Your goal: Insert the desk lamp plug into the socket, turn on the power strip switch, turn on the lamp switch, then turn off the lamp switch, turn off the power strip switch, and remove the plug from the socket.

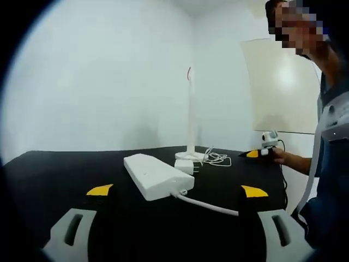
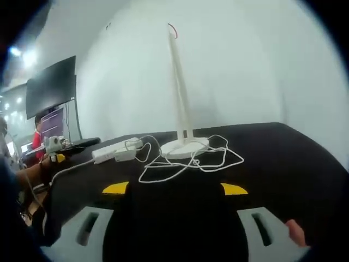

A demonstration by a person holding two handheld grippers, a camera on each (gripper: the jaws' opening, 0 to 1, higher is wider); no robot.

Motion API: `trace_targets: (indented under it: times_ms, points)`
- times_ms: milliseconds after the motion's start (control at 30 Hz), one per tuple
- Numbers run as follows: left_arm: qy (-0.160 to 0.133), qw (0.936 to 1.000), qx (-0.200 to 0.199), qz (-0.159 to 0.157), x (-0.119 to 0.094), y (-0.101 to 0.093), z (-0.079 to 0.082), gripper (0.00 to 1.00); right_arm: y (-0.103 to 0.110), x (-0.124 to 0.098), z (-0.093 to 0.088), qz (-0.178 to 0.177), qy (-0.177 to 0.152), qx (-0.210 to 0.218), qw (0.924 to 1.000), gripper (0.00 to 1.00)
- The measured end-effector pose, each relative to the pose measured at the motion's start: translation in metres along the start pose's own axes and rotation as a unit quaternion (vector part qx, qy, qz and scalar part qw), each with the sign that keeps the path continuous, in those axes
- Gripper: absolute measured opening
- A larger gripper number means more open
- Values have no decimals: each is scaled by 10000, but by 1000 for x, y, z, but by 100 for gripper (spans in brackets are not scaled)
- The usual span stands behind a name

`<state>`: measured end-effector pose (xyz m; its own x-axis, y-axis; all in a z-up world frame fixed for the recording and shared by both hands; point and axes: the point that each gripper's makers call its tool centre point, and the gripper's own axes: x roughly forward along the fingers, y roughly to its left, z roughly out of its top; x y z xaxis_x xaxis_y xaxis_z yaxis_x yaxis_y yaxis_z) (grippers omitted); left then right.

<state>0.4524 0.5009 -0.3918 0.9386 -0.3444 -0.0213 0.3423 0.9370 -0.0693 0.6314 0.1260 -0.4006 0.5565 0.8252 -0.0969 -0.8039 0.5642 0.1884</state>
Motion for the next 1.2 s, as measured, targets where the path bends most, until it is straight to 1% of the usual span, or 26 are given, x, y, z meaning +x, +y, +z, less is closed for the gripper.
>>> trace_targets:
  times_ms: [33,100,200,300,500,700,767,833,967,1200]
  points:
    - [-28,10000,-13,3,0,0,1,89,2,-1,4,60,-108,7,9999,64]
    - [-45,10000,-34,4,0,1,2,89,1,-3,2,42,-63,-81,9999,64]
    - [-39,10000,-12,-2,0,0,2,89,7,-1,1,111,-46,-310,9994,64]
    - [-30,10000,-7,-9,0,0,2,89,10,0,-1,115,21,-451,9989,64]
    - [-10,10000,-39,-23,0,0,1,89,5,1,-4,69,127,-517,9986,64]
    - [43,9999,-102,-56,1,-1,-1,89,4,0,-3,34,84,-485,9988,64]
    - [38,9999,-130,-23,1,1,-1,89,4,-1,0,32,3,-468,9989,63]
    - [50,9999,-140,24,2,3,-1,89,2,-1,0,8,5,-402,9992,63]
    - [-1,9999,-121,64,1,5,0,89,2,-1,-1,19,1,-333,9994,63]
    - [-56,9998,-173,24,0,5,2,89,0,-3,2,-44,-77,-282,9996,61]
